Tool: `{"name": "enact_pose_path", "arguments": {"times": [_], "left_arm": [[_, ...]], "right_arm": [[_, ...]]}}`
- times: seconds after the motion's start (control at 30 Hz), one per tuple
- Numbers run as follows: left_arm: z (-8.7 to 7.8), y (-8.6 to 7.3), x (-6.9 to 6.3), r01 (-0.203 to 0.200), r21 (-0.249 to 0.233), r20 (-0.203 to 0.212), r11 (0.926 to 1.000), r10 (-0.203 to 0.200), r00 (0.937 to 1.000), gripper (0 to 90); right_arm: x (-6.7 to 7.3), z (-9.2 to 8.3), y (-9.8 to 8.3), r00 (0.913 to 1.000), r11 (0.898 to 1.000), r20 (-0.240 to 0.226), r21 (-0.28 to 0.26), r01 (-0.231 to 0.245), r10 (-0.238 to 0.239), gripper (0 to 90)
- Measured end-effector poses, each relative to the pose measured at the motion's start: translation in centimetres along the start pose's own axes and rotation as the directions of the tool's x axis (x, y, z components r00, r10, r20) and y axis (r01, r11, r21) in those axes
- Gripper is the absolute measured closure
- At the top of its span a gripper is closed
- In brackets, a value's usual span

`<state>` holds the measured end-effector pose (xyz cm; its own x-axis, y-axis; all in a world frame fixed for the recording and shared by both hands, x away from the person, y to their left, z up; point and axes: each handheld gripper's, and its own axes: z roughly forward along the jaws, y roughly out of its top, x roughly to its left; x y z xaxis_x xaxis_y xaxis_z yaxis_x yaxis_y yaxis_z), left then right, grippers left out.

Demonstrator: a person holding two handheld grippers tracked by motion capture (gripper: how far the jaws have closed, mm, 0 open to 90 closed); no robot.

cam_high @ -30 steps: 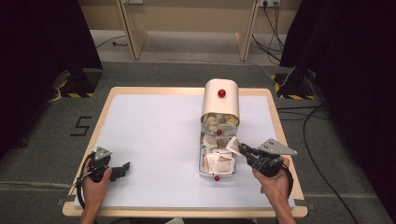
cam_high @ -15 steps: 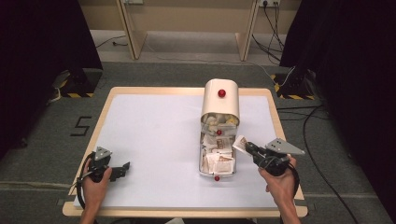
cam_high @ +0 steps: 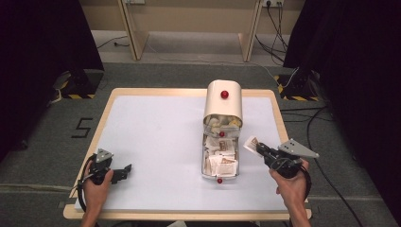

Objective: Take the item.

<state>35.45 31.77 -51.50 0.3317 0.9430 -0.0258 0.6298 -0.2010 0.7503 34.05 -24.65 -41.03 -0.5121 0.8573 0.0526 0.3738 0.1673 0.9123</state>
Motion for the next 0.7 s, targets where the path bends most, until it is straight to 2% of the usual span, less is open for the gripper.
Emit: {"name": "enact_pose_path", "arguments": {"times": [0.7], "left_arm": [[0.0,0.0,0.0,0.000,0.000,0.000,1.0000,0.000,1.0000,9.0]], "right_arm": [[-2.5,-0.7,-1.7,0.9970,0.998,0.059,0.028,-0.051,0.049,83.9]]}}
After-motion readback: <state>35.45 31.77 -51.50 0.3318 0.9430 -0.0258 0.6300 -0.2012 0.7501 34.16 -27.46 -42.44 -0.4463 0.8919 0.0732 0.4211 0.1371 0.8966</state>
